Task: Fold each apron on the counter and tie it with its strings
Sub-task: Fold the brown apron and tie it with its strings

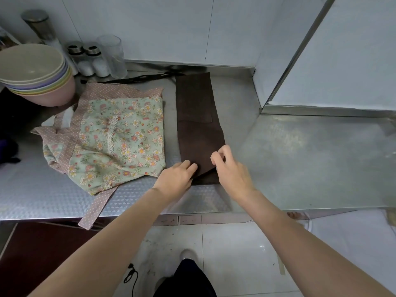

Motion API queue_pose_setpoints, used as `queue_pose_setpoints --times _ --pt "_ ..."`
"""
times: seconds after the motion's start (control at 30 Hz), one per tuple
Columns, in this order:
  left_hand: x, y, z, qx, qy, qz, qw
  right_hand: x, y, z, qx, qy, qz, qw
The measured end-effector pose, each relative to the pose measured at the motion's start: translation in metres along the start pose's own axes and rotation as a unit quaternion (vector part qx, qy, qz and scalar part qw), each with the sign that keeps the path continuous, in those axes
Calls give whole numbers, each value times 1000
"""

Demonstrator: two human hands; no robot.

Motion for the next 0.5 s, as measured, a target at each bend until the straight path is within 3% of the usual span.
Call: queue_pose_setpoints --times 0.13,0.23,0.3,0.4,0.5 --pt "7 3 8 -41 44 55 997 24 13 -14 -13 -1 92 996" --pt "10 6 12 -57 56 55 995 30 15 -17 -24 -4 85 996" --pt "8 8 10 -52 57 45 996 27 11 -20 30 -42 83 995" --pt "6 9 7 -59 47 40 996 13 3 -23 72 -9 36 997" --pt "7 6 5 -76 41 57 995 21 5 -29 81 32 84 993"
Point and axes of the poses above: each hand's wrist, its own y-axis away from the middle knuckle, its own x-axis out of the palm, z = x × y, the point moved 6 cm from there along -y, towards the middle knuckle, and after that the axes turned 2 degrees about -x, right-handed, at the moved point
